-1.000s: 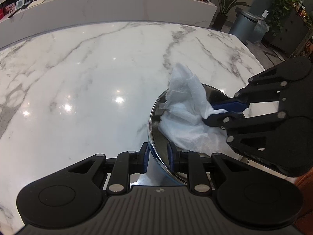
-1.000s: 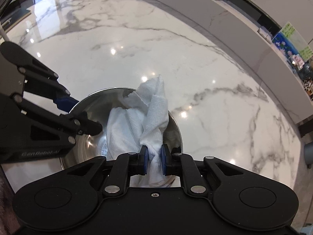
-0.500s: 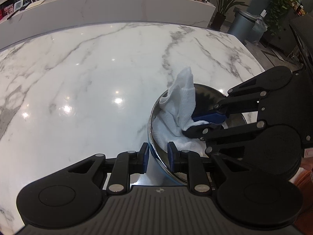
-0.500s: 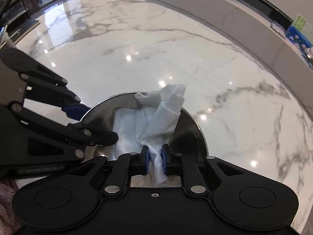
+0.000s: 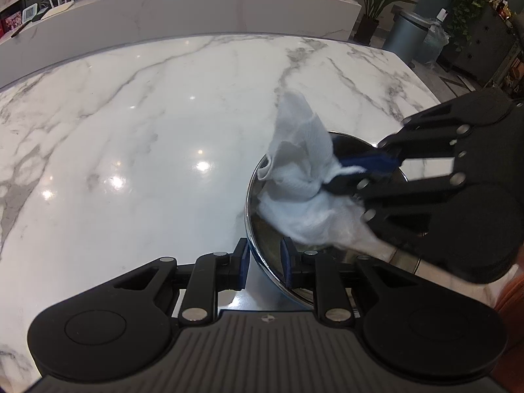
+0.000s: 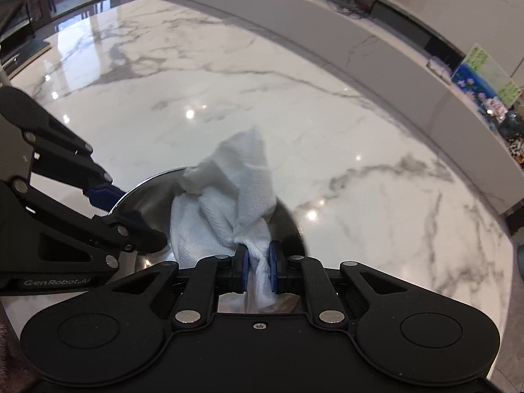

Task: Clean bowl
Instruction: 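Lift the towel out of the bowl with the right gripper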

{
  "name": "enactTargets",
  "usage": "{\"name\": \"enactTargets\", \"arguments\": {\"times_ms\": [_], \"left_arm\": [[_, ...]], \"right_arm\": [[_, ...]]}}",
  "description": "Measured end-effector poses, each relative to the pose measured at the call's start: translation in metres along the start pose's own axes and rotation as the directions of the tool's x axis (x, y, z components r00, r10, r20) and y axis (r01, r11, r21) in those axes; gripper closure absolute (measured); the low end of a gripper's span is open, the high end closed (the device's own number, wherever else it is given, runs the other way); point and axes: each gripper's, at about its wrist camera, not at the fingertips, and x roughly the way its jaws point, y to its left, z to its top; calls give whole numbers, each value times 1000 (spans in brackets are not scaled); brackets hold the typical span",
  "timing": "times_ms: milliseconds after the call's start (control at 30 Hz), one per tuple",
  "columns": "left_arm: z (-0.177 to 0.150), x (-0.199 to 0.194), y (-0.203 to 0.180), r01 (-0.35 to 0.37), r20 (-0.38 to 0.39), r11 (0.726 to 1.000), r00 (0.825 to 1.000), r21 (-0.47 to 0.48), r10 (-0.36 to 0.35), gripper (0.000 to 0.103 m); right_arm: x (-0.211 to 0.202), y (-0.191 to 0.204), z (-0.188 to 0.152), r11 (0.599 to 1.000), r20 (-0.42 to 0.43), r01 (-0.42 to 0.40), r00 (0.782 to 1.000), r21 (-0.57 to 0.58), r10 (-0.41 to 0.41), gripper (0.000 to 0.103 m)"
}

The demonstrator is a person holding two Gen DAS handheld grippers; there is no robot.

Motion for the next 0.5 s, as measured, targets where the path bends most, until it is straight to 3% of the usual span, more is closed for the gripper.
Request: {"name": "enactTargets", "arguments": {"times_ms": [267, 500], "left_arm": [[0, -2, 0, -5, 2, 1000, 1000, 1, 5, 84], [0, -2, 2, -3, 2, 1000, 1000, -8, 3, 84]], "right_arm": [[-25, -6, 6, 998, 66, 58, 996, -3, -58, 94], [-19, -13, 14, 999, 71, -10, 997, 49, 7, 94]]}}
